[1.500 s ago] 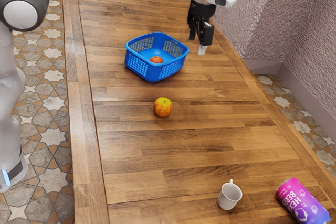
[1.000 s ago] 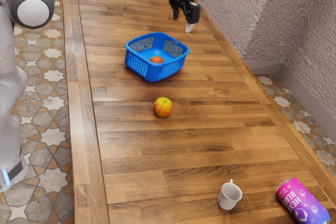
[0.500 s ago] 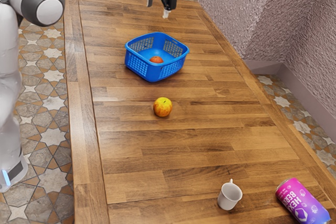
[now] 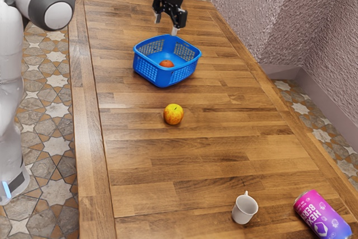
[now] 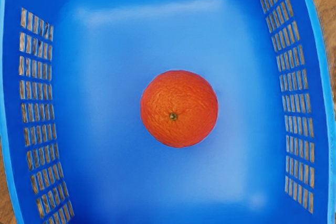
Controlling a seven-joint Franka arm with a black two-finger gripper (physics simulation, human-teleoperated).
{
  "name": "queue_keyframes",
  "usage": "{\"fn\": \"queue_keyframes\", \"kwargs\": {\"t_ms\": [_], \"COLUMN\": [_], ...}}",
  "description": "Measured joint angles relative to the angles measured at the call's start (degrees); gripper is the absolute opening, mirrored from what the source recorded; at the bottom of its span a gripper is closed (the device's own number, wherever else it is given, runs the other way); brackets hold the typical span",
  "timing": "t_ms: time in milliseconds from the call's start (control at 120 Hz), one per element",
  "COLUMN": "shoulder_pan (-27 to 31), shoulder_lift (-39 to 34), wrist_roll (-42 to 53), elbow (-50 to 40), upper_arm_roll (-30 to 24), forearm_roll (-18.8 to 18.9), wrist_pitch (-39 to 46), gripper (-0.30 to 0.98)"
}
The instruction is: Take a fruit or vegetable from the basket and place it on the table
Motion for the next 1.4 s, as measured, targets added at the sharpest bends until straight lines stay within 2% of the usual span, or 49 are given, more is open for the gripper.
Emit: {"fn": "queue_keyframes", "kwargs": {"t_ms": [375,1400], "shoulder_pan": [0.4,5.31], "shoulder_lift": [8.59,15.6], "wrist_roll": [0.15,0.8], "elbow": [-0.39,-0.78], "upper_arm_roll": [0.13,0.01], "forearm_roll": [-5.61,-11.49], "wrist_pitch": [4.69,6.62], "gripper": [0.69,0.69]}}
